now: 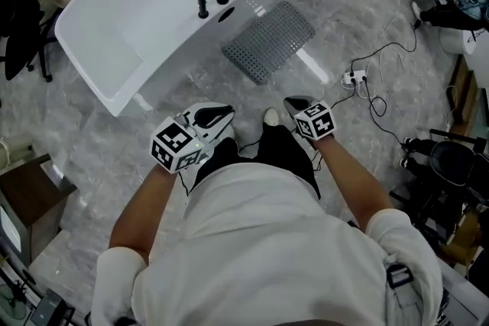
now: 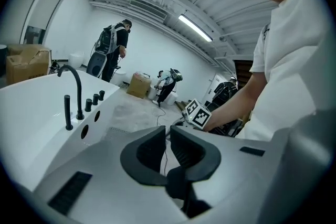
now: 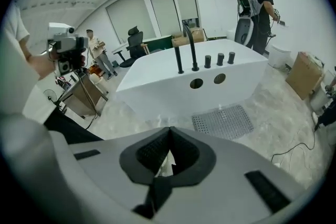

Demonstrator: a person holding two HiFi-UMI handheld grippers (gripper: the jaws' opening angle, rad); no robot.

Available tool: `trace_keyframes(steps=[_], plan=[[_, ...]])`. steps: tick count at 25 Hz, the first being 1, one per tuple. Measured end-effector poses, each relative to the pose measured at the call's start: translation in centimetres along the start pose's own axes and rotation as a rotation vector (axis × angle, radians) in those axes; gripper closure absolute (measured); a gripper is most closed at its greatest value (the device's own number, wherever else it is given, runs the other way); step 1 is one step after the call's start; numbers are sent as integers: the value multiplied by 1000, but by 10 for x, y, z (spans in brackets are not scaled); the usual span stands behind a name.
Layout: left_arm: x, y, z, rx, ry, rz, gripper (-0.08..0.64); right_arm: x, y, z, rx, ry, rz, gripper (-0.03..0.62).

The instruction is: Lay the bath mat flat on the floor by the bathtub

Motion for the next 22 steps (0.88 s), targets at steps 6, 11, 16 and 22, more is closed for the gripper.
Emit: trace_keyframes(steps=[6, 11, 16, 22], plan=[[-3, 1, 30, 26, -20, 36, 522, 65, 11, -36, 15, -17, 94, 581], [-20, 10, 55, 3, 2, -25, 529, 107, 25, -50, 9, -35, 183, 581], [-51, 0, 94, -27, 17, -46, 531, 155, 56, -58, 42, -60, 233, 583], [-98, -21, 153, -81, 17, -38, 531, 206, 109, -49, 35, -74, 292, 583]])
Point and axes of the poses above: the fingertips, and each gripper's own axes: x backward along the fingers, z to its right, y out of its underside, the point moved 7 cm from there along x, backward along the fingers, and after that the axes turned 6 degrees about -z, right-handed, at the moved point
